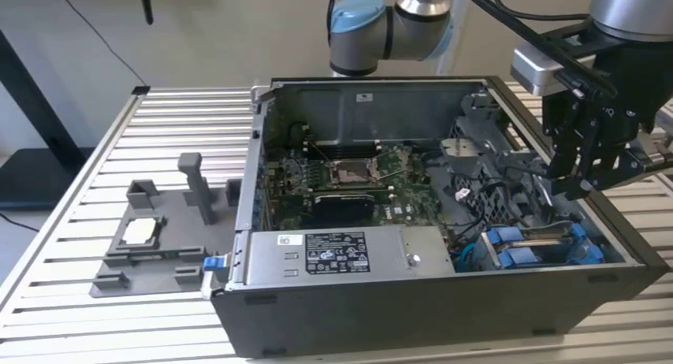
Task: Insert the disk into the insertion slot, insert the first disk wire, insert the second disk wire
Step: 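Insert the first disk wire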
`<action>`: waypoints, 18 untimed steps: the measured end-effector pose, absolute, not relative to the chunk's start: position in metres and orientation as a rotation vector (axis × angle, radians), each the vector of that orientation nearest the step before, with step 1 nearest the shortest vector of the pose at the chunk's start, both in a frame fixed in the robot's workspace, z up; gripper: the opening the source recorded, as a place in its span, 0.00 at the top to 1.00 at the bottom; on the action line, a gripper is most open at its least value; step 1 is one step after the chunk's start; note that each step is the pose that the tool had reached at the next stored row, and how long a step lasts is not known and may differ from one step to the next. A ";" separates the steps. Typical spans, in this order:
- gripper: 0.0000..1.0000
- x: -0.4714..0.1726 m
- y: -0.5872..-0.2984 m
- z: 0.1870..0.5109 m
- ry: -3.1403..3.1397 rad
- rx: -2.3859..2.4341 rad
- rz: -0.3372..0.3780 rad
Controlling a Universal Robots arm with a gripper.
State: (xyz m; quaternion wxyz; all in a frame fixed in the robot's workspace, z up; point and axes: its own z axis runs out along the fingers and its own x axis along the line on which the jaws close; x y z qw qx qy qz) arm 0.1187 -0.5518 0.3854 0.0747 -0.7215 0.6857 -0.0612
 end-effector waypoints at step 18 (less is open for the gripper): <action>0.78 0.119 -0.552 0.380 2.056 -2.162 -0.179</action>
